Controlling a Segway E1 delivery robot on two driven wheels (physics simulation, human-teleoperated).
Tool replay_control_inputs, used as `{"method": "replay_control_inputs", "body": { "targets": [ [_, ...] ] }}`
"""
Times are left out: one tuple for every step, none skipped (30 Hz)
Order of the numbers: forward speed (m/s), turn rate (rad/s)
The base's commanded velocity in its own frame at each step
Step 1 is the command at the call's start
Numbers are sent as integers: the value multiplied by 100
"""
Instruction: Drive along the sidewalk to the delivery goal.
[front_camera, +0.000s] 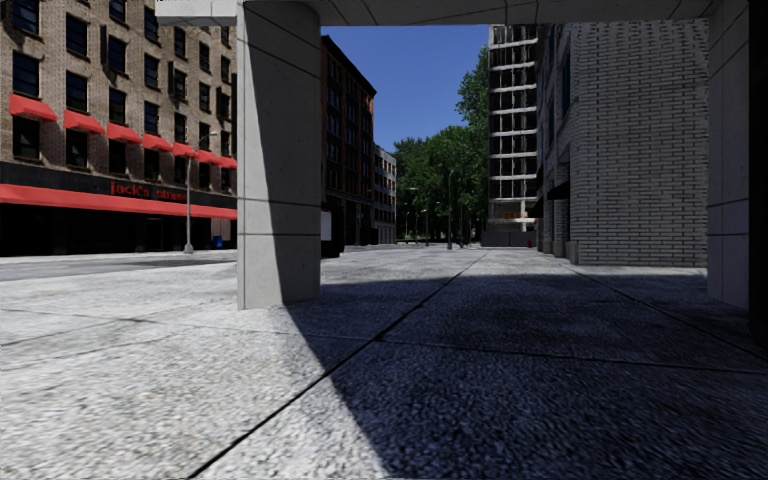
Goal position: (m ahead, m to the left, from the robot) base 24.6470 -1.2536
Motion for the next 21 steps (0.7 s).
{"method": "replay_control_inputs", "body": {
  "targets": [
    [200, 0],
    [200, 0],
    [200, 0],
    [200, 0],
    [200, 0],
    [200, 0],
    [200, 0],
    [200, 0],
    [200, 0],
    [200, 0],
    [200, 0],
    [200, 0],
    [200, 0],
    [200, 0],
    [200, 0],
    [200, 0],
    [200, 0],
    [200, 0],
    [200, 0],
    [200, 0],
    [200, 0]
  ]
}}
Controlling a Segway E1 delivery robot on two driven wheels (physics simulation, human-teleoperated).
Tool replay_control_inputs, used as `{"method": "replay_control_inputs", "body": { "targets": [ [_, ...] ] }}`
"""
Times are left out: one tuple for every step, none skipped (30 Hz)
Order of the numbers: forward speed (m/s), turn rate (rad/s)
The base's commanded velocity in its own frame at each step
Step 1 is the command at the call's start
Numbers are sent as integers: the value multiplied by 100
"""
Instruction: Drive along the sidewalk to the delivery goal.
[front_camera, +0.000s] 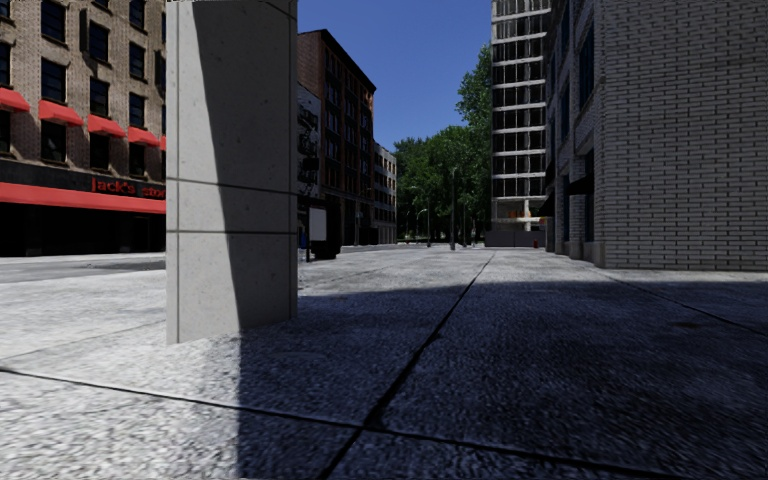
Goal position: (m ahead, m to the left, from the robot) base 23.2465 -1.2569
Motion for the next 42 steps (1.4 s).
{"method": "replay_control_inputs", "body": {
  "targets": [
    [200, 0],
    [200, 0],
    [200, 0],
    [200, 0],
    [200, 0],
    [200, 0],
    [200, 0],
    [200, 0],
    [200, 0],
    [200, 0],
    [200, 0],
    [200, 0],
    [200, 0],
    [200, 0],
    [200, 0],
    [200, 0],
    [200, 0],
    [200, 0],
    [200, 0],
    [200, 0],
    [200, 0],
    [200, 0],
    [200, 0],
    [200, 0],
    [200, 0],
    [200, 0],
    [200, 0],
    [200, 0],
    [200, 0],
    [200, 0],
    [200, 0],
    [200, 0],
    [200, 0],
    [200, 0],
    [200, 0],
    [200, 0],
    [200, 0],
    [200, 0],
    [200, 0],
    [200, 0],
    [200, 0],
    [200, 0]
  ]
}}
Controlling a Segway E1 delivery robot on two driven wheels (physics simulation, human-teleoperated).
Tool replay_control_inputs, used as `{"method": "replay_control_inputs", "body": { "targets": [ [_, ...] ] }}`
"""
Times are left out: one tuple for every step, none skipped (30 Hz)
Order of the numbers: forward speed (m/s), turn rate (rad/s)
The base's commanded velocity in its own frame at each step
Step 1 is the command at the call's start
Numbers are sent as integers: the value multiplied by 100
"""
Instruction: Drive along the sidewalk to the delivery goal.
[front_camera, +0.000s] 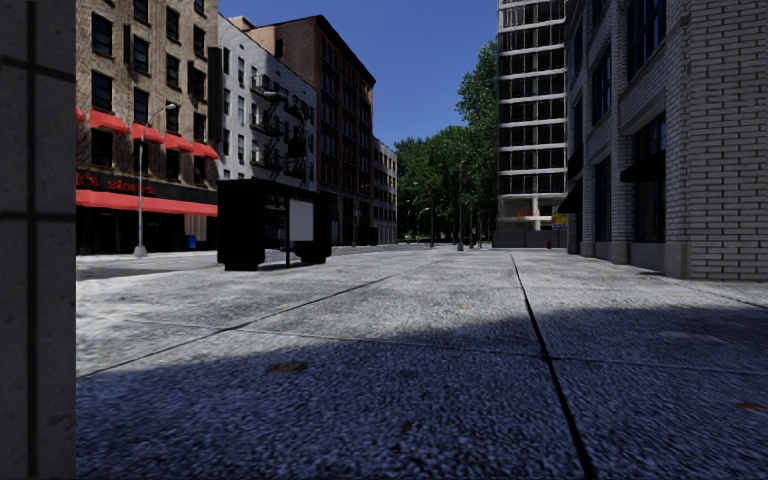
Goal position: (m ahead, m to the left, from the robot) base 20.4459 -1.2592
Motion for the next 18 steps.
{"method": "replay_control_inputs", "body": {
  "targets": [
    [200, 0],
    [200, 0],
    [200, 0],
    [200, 0],
    [200, 0],
    [200, 0],
    [200, 0],
    [200, 0],
    [200, 0],
    [200, 0],
    [200, 0],
    [200, 0],
    [200, 0],
    [200, 0],
    [200, 0],
    [200, 0],
    [200, 0],
    [200, 0]
  ]
}}
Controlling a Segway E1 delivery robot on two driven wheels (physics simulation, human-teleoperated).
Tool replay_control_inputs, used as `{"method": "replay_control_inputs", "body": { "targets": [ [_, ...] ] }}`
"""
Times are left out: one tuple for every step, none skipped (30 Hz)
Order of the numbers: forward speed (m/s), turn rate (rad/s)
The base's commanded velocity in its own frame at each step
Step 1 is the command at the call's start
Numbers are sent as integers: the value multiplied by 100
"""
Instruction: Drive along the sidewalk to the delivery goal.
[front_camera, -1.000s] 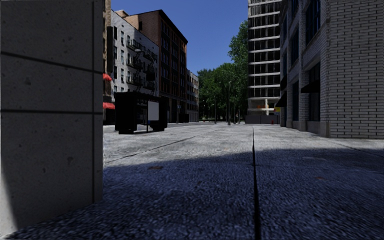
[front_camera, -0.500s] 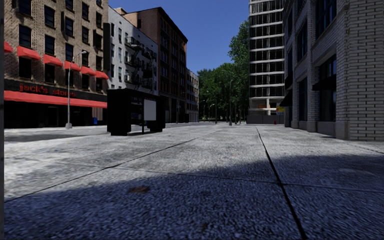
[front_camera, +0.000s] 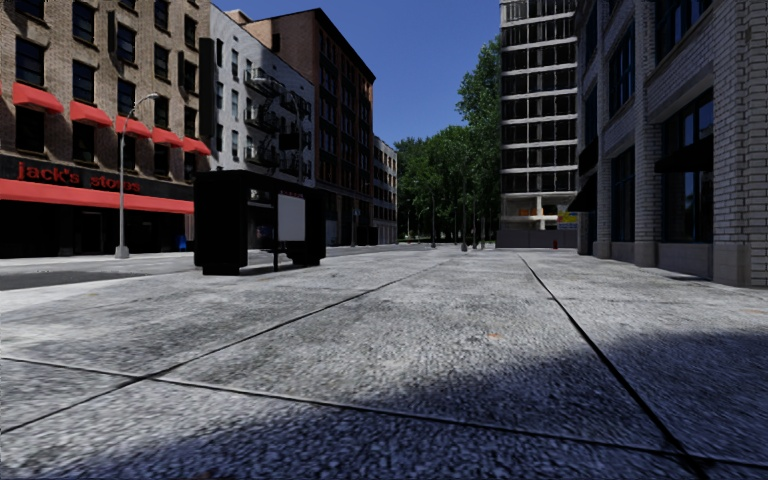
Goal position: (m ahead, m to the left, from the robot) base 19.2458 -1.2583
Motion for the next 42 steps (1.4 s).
{"method": "replay_control_inputs", "body": {
  "targets": [
    [200, 0],
    [200, 0],
    [200, 0],
    [200, 0],
    [200, 0],
    [200, 0],
    [200, 0],
    [200, 0],
    [200, 0],
    [200, 0],
    [200, 0],
    [200, 0],
    [200, 0],
    [200, 0],
    [200, 0],
    [200, 0],
    [200, 0],
    [200, 0],
    [200, 0],
    [200, 0],
    [200, 0],
    [200, 0],
    [200, 0],
    [200, 0],
    [200, 0],
    [200, 0],
    [200, 0],
    [200, 0],
    [200, 0],
    [200, 0],
    [200, 0],
    [200, 0],
    [200, 0],
    [200, 0],
    [200, 0],
    [200, 0],
    [200, 0],
    [200, 0],
    [200, 0],
    [200, 0],
    [200, 0],
    [200, 0]
  ]
}}
